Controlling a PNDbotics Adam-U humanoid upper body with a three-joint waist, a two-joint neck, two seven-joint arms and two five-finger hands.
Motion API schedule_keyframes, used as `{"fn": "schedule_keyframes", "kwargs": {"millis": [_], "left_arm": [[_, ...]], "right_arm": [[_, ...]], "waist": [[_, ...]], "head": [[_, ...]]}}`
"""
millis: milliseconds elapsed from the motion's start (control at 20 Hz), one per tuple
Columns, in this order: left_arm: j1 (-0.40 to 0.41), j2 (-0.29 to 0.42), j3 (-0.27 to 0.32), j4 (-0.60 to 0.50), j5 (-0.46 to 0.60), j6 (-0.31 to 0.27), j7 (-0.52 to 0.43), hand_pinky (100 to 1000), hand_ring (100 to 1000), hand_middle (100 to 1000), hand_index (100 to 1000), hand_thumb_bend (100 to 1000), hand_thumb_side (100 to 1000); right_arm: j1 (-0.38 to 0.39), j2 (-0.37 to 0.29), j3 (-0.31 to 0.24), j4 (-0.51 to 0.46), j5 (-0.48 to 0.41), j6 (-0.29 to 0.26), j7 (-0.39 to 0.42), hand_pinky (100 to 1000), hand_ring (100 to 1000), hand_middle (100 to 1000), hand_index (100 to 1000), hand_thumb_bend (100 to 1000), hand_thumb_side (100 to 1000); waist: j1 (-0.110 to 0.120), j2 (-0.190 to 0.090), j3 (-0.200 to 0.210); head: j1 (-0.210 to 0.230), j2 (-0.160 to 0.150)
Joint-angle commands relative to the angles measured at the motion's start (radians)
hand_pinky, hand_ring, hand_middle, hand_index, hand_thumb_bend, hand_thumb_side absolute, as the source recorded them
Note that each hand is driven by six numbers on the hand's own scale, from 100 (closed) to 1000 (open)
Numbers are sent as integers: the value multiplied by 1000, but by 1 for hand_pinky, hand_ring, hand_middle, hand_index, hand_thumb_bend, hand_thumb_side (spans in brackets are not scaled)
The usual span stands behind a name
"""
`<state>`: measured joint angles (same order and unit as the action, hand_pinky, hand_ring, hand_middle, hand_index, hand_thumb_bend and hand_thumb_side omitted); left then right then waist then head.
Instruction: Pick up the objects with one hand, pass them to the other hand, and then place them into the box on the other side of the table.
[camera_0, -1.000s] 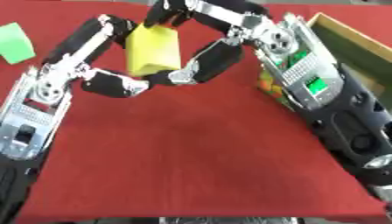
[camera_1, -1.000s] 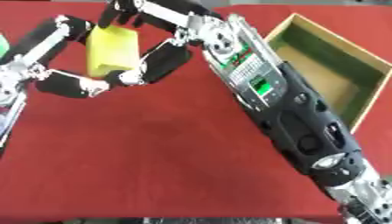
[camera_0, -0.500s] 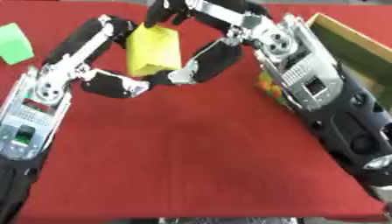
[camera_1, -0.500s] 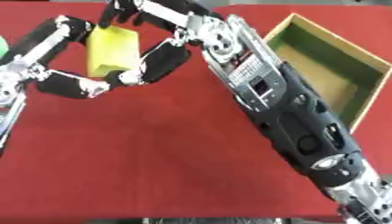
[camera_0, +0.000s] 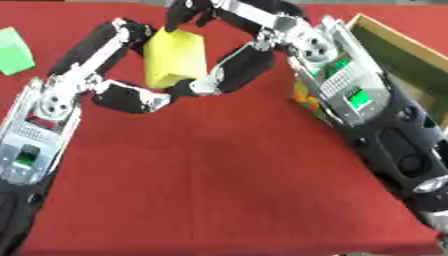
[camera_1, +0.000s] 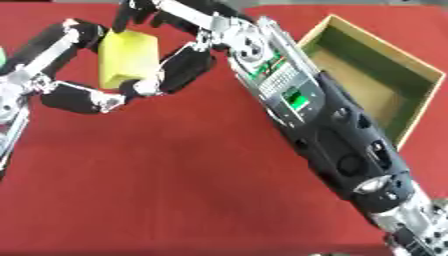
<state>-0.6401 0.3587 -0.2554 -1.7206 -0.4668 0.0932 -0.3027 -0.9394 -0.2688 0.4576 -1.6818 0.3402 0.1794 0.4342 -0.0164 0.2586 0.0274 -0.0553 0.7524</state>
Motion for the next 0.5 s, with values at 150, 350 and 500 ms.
{"fn": "schedule_keyframes", "kwargs": {"millis": [150, 350, 500], "left_arm": [[-15, 1, 6, -27, 3, 0, 3, 685, 567, 457, 520, 246, 139], [-15, 0, 6, -27, 3, 0, 2, 684, 567, 457, 519, 247, 139], [-14, 0, 6, -26, 4, 1, 1, 684, 567, 457, 519, 247, 139]], "right_arm": [[-8, -19, -6, -18, 10, 3, 5, 837, 855, 804, 907, 582, 227], [-6, -21, -7, -22, 8, 9, 1, 837, 854, 799, 909, 594, 226], [-4, -21, -9, -25, 7, 13, -4, 837, 856, 795, 930, 608, 221]], "waist": [[4, -16, -2], [4, -15, -4], [5, -15, -5]], "head": [[-3, -9], [-3, -9], [-3, -8]]}}
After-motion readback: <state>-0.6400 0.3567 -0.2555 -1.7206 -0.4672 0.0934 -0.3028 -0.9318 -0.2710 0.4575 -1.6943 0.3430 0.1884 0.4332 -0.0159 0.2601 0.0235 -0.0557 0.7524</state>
